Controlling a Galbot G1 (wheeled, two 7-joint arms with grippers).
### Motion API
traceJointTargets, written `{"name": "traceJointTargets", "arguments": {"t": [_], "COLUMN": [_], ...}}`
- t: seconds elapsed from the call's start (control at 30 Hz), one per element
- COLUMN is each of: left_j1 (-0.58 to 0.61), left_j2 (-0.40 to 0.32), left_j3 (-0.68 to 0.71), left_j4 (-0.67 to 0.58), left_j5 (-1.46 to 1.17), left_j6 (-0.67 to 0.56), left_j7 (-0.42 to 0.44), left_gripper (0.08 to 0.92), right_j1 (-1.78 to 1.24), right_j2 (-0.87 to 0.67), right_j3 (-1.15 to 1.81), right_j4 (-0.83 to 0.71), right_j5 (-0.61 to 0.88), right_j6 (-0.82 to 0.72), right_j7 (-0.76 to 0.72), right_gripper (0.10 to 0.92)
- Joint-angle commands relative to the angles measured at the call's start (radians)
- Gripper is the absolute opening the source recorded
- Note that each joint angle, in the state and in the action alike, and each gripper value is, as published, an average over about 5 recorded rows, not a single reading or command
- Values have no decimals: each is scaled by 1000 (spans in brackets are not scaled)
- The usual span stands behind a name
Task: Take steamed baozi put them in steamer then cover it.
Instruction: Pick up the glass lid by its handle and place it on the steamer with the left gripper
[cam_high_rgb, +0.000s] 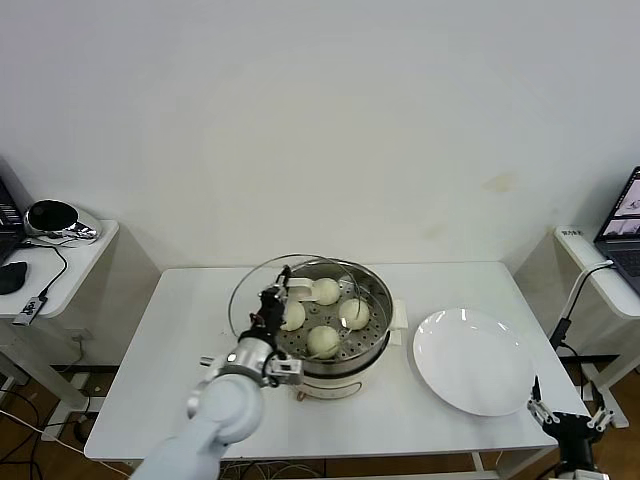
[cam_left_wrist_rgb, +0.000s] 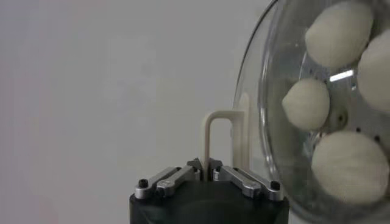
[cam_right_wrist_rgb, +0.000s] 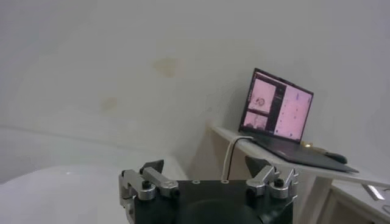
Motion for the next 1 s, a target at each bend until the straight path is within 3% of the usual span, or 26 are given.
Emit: {"name": "traceJointTargets", "arguments": {"t": [0.03,0.5,1.0], "left_j1": [-43,-46,-21], "left_j2": [-186,-256,-254], "left_j3": [75,85,57], "left_j4": [62,160,192], "left_j5": [134,212,240], "left_j6": [85,55,19], "left_j7": [57,43,11], "left_gripper": [142,142,142], "right_j1": [-2,-7,-5], "right_j2": [12,13,7], "right_j3": [-10,-17,-24], "right_j4": [0,-13,-29], "right_j5": [-25,-37,-39], "right_j6": [4,16,24], "right_j7": [2,5,5], "right_gripper": [823,823,823]}}
